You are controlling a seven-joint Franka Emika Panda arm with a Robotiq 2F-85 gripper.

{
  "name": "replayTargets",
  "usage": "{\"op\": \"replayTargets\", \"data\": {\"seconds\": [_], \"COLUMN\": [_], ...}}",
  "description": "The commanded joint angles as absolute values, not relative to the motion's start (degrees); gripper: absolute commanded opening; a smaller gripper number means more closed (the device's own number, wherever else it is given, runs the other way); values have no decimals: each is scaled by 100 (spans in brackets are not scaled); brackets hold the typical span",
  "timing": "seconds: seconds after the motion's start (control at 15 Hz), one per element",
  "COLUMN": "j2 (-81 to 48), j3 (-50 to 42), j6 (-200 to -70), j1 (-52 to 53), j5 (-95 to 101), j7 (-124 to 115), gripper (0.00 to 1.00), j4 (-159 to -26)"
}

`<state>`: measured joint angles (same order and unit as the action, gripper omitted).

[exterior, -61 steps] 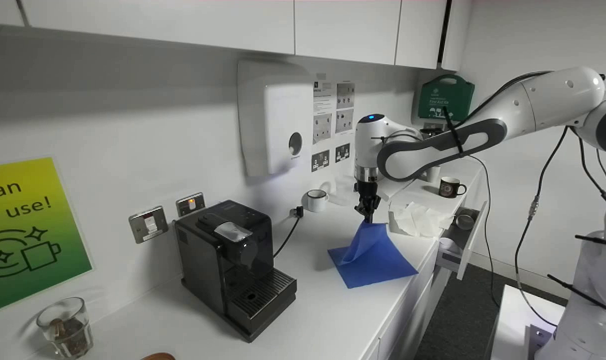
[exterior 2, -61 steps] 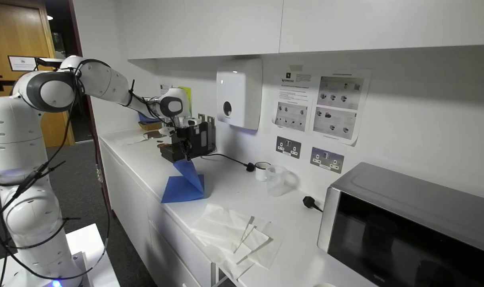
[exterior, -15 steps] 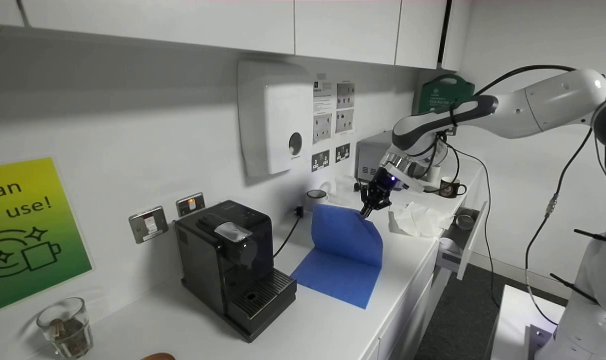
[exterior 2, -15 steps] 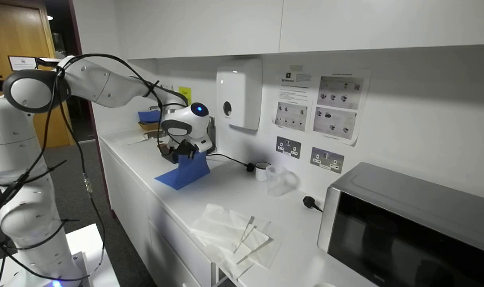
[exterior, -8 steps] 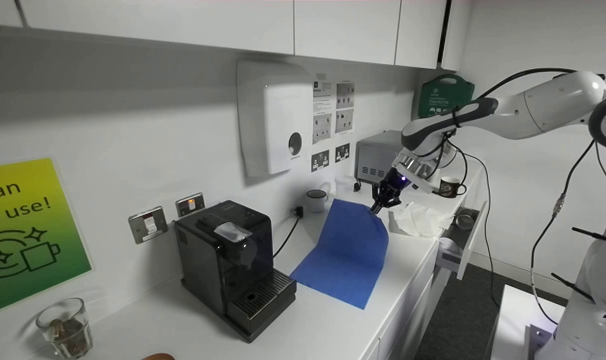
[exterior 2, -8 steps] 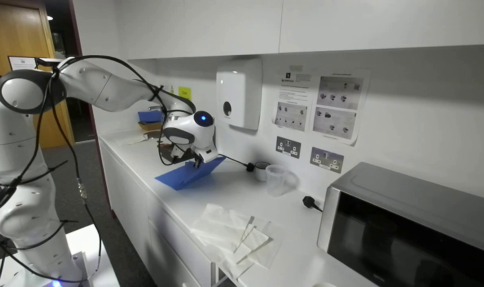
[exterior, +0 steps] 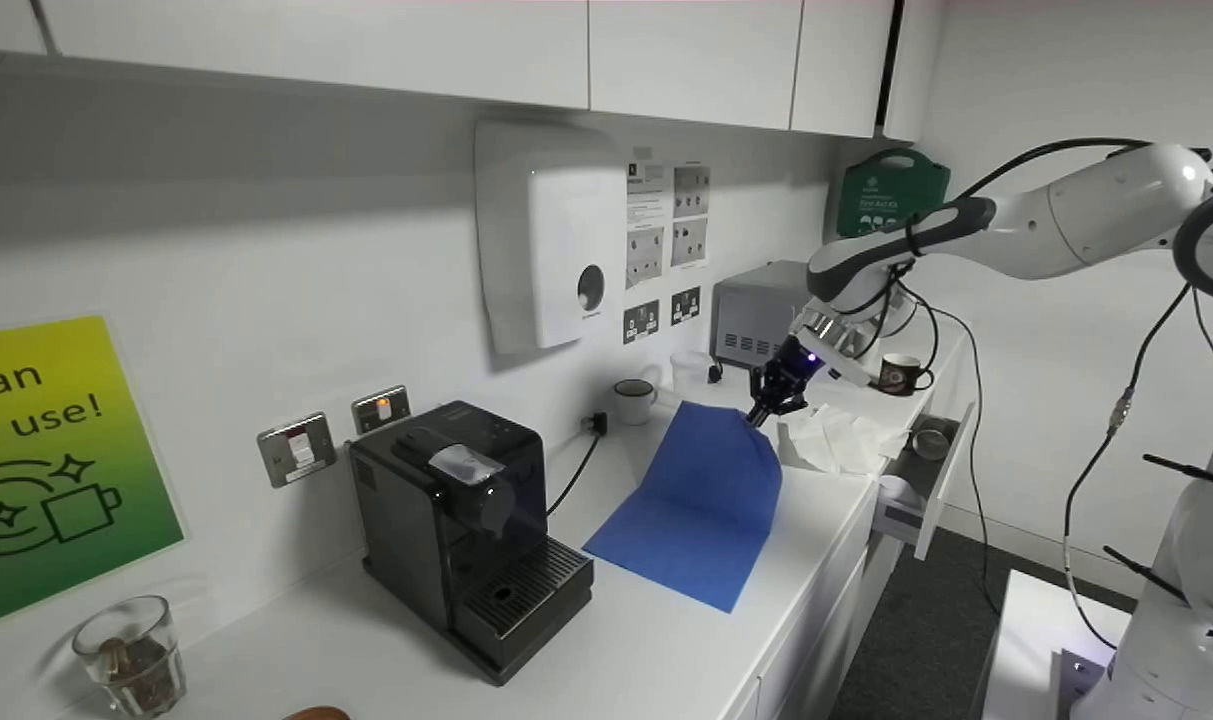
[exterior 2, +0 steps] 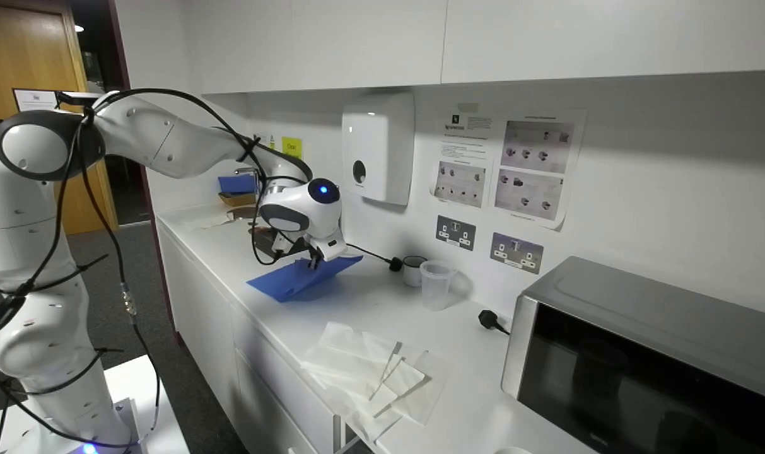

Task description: Unfold the blue placemat, place the white napkins on the mat then fold the mat in half

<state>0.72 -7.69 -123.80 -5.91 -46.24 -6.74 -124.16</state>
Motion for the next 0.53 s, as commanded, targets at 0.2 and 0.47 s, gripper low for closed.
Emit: {"op": "replayTargets", "data": {"seconds": [0.2, 0.47], "j2": [68, 67], "j3": [-651, -609], "j6": [-12387, -12371], "j1": [-575, -547], "j5": [-4510, -4374], "j7": [-744, -839], "gripper": [0, 32], "j4": [-12389, -12378]}}
